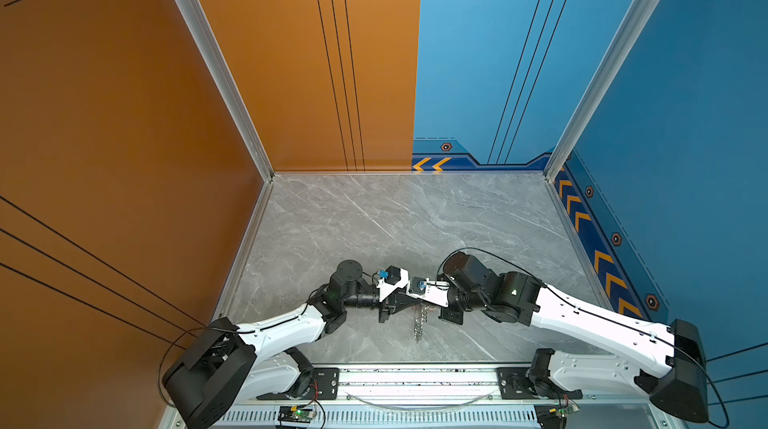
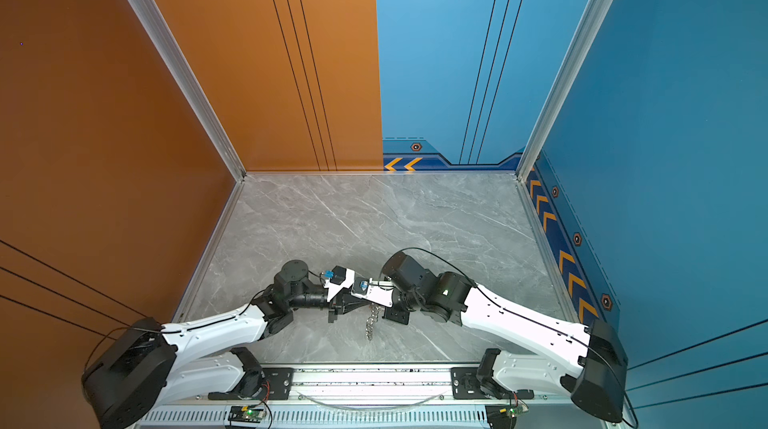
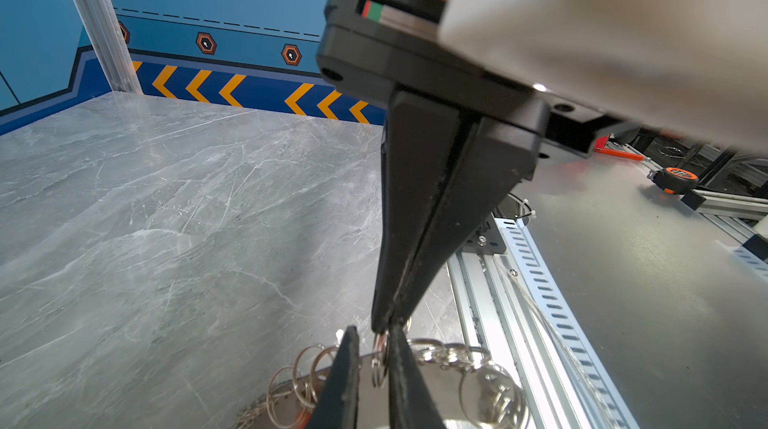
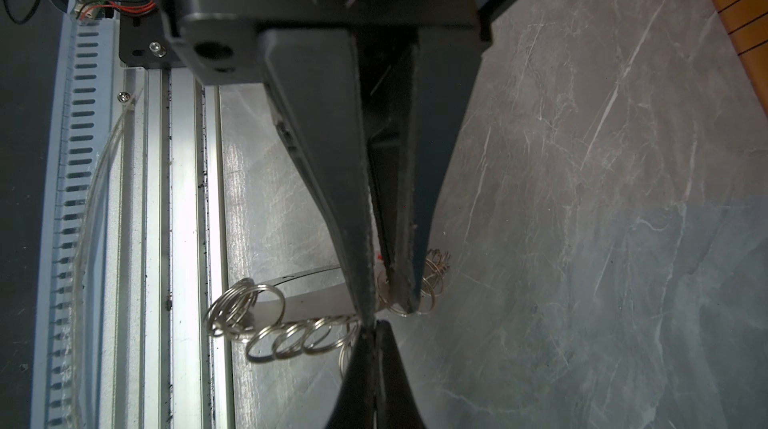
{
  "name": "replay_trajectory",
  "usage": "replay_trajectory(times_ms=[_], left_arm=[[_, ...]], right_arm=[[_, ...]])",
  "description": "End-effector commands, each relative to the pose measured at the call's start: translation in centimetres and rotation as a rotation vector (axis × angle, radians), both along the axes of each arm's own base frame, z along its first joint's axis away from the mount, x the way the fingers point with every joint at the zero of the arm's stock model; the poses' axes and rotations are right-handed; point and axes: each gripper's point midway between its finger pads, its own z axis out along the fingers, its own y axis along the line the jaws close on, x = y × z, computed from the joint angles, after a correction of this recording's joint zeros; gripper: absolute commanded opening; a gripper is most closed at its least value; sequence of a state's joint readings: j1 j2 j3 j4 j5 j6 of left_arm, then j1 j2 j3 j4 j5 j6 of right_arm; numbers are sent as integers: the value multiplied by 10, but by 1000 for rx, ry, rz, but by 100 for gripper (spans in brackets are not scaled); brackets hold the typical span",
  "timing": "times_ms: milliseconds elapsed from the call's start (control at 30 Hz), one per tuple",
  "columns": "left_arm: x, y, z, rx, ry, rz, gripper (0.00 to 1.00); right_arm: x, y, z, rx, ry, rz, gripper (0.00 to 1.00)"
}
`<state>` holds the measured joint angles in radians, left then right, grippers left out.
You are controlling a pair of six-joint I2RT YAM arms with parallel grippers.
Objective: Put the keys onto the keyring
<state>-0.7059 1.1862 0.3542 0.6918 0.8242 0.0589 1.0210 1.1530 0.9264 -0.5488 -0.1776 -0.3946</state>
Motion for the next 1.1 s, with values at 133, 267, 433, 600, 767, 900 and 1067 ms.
replay_trajectory(times_ms=[133, 267, 433, 600, 767, 900, 1067], left_arm=[[4, -3, -3, 19, 36, 3, 15], [6, -4, -4, 21, 52, -1, 11], [6, -4, -3, 19, 51, -4, 4], [6, -4, -2, 19, 53, -6, 0], [12, -3, -2, 22, 44, 33, 0], [18, 1, -1, 22, 20, 83, 0], [19, 4, 3, 9, -1, 103, 0]], right_arm=[[3, 8, 22, 127, -38, 1, 0], [5, 8, 24, 163, -35, -18, 0], [3, 10, 21, 177, -17, -10, 0], [3, 12, 21, 192, -17, -14, 0], [7, 7, 20, 209, -9, -43, 9], [9, -4, 18, 240, 23, -83, 19], [12, -6, 11, 260, 51, -120, 20]])
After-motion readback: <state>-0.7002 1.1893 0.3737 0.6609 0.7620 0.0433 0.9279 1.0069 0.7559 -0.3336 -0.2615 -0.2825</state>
